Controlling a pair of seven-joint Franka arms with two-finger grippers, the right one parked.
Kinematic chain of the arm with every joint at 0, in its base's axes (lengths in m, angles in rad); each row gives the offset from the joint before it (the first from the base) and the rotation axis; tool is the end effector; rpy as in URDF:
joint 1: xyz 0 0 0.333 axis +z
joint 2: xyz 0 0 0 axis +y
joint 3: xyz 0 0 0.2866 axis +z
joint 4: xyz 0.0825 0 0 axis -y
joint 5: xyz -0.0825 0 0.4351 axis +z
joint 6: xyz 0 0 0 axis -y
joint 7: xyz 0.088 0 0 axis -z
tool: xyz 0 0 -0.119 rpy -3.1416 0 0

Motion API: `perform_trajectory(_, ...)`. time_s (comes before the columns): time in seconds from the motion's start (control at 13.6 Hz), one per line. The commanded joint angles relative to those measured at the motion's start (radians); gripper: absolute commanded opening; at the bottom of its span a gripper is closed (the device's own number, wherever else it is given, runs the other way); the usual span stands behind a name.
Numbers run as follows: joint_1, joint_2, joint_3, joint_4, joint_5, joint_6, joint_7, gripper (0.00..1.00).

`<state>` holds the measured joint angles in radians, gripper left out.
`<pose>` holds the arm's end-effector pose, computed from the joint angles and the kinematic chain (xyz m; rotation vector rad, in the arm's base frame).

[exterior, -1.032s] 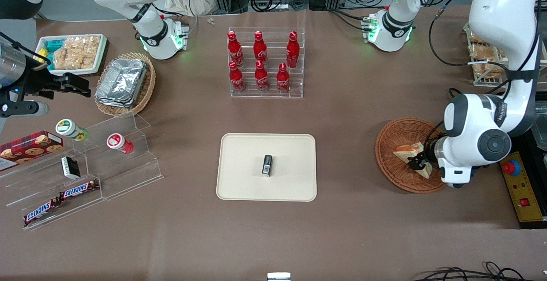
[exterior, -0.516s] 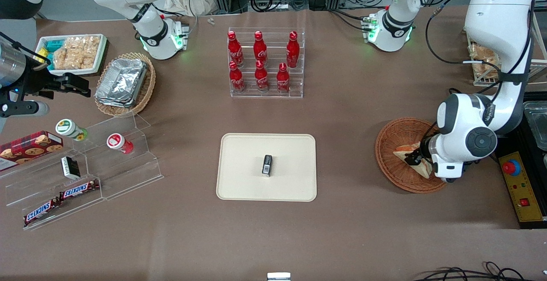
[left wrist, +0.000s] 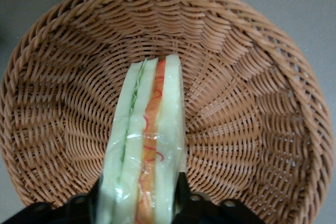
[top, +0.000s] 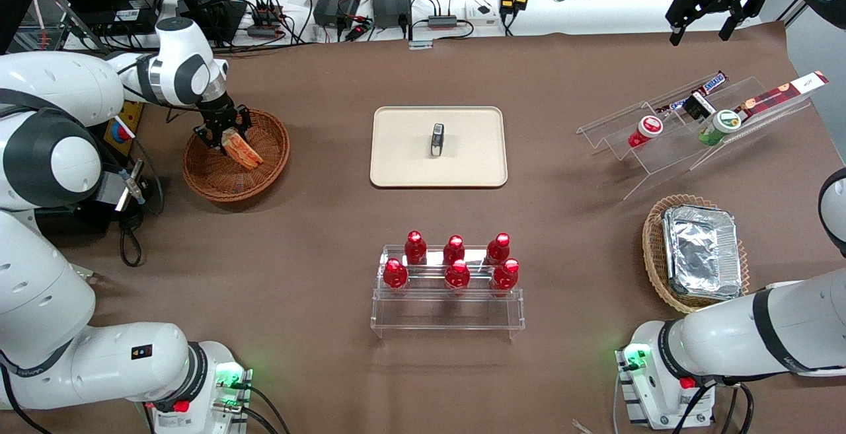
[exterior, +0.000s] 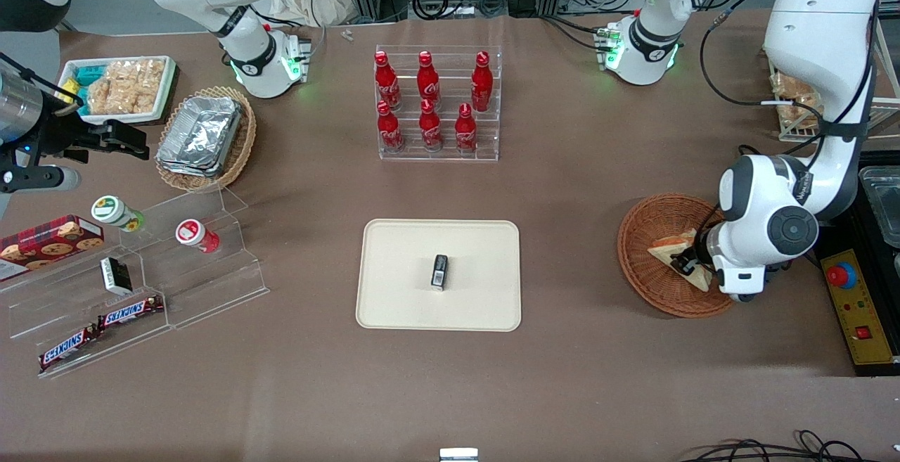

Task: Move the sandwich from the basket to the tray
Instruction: 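Close the left gripper on the sandwich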

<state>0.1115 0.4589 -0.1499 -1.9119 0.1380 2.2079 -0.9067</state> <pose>0.6315 -0.0194 0.1701 -2.8004 -1.1635 0.1845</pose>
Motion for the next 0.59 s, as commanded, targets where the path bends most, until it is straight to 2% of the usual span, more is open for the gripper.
perform_trajectory(0.0, -0.007, 0.014, 0.001, 0.028, 0.018, 0.006, -0.04, 0.02)
perform_trajectory(0.22, -0.006, -0.002, 0.001, 0.074, 0.018, -0.046, -0.028, 0.0)
perform_trajectory(0.52, -0.006, -0.003, -0.003, 0.259, 0.015, -0.299, 0.0, 0.0)
